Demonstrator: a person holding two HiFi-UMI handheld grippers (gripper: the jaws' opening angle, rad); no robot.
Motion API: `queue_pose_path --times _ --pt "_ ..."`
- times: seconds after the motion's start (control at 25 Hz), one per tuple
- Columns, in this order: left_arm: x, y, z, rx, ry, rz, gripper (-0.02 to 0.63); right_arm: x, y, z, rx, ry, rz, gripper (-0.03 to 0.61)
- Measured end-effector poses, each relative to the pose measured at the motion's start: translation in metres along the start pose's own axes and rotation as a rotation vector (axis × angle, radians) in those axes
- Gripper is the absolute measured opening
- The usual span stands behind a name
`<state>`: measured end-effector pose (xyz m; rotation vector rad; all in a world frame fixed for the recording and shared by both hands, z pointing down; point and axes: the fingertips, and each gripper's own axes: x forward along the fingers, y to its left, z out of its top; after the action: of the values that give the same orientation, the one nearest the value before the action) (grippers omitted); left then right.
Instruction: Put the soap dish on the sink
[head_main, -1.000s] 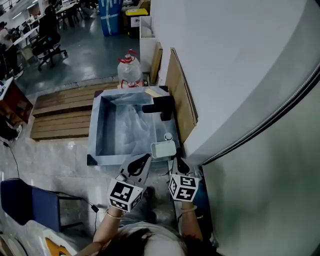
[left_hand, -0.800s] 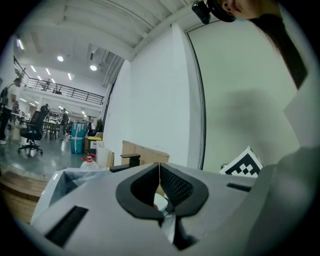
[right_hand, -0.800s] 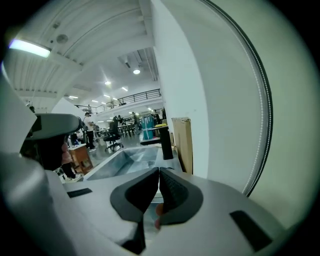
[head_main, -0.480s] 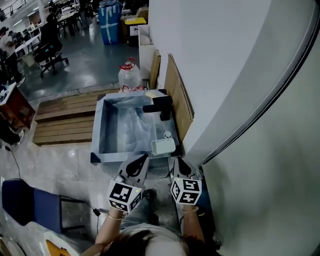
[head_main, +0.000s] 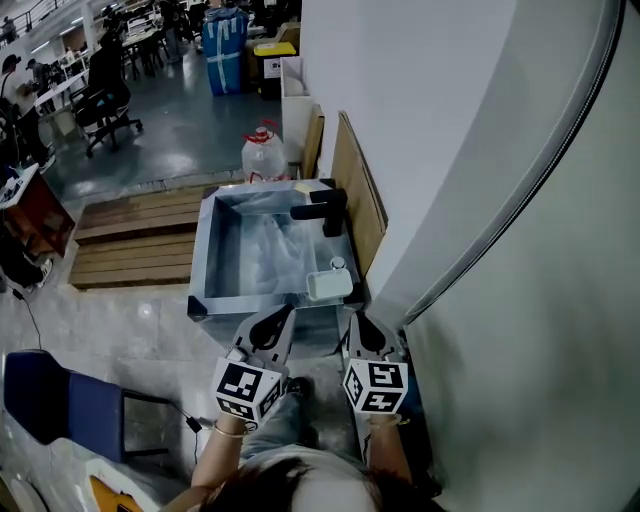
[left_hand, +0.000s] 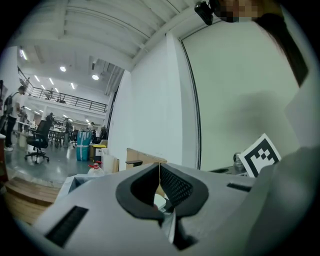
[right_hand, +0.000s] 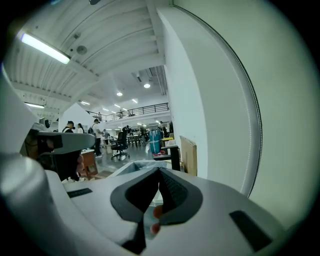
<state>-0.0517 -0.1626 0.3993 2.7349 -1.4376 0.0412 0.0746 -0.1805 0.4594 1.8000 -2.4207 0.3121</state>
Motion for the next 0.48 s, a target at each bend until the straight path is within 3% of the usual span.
queue_pose_path --times 0.48 --pt "-0.038 -0.017 0.007 0.017 -0.026 0.011 0.011 -0.048 0.024 0.023 -0.074 -0.075 0.03 0.026"
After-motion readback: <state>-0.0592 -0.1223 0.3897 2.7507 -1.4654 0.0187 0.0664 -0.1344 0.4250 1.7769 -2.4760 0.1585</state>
